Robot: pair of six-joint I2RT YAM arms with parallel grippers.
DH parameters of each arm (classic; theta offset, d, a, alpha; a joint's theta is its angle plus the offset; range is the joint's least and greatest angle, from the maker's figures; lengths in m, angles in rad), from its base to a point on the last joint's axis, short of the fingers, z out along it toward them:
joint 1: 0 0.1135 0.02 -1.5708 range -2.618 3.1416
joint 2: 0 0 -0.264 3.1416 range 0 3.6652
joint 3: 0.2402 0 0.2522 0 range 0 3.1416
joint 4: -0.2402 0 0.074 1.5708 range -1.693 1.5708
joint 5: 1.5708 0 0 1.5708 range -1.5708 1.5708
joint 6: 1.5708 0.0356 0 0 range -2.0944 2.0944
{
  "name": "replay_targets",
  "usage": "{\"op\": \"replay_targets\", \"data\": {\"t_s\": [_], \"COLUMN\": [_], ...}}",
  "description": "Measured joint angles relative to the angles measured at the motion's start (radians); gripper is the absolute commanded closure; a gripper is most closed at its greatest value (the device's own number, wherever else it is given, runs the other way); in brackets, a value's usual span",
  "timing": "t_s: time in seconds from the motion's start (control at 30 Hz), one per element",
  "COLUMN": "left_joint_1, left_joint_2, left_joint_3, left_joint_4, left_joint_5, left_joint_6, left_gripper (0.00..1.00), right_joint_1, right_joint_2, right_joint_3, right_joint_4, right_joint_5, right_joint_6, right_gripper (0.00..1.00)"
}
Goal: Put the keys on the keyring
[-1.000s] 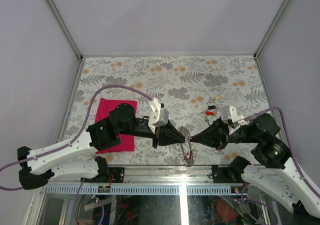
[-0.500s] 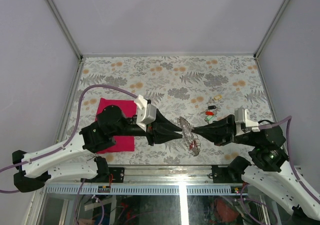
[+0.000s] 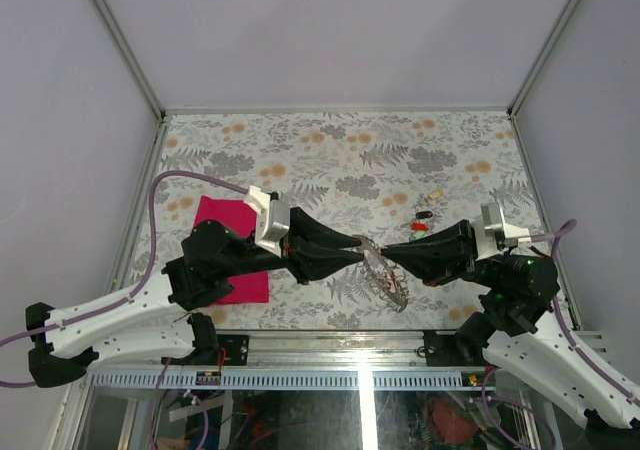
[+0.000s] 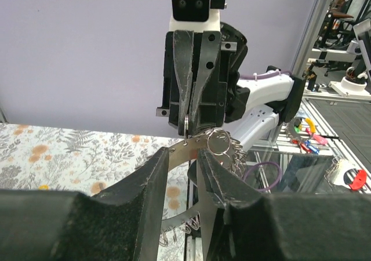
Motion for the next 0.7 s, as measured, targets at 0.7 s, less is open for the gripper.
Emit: {"op": "replay_targets", "data": {"t_s": [0.7], "left_joint_1": [0.0], "left_joint_2": [0.051], "left_joint_3": [0.006], "left_joint_4": [0.056], "left_joint_5": [0.031], "left_joint_6": [-0.019], "left_gripper": [0.71], "right_joint_1": [0.0], "right_joint_2": [0.051], "right_joint_3": [-0.02], "right_joint_4": [0.148], "right_joint_5": [0.001], "right_joint_6": [0.098], "right_gripper": [1.0]}}
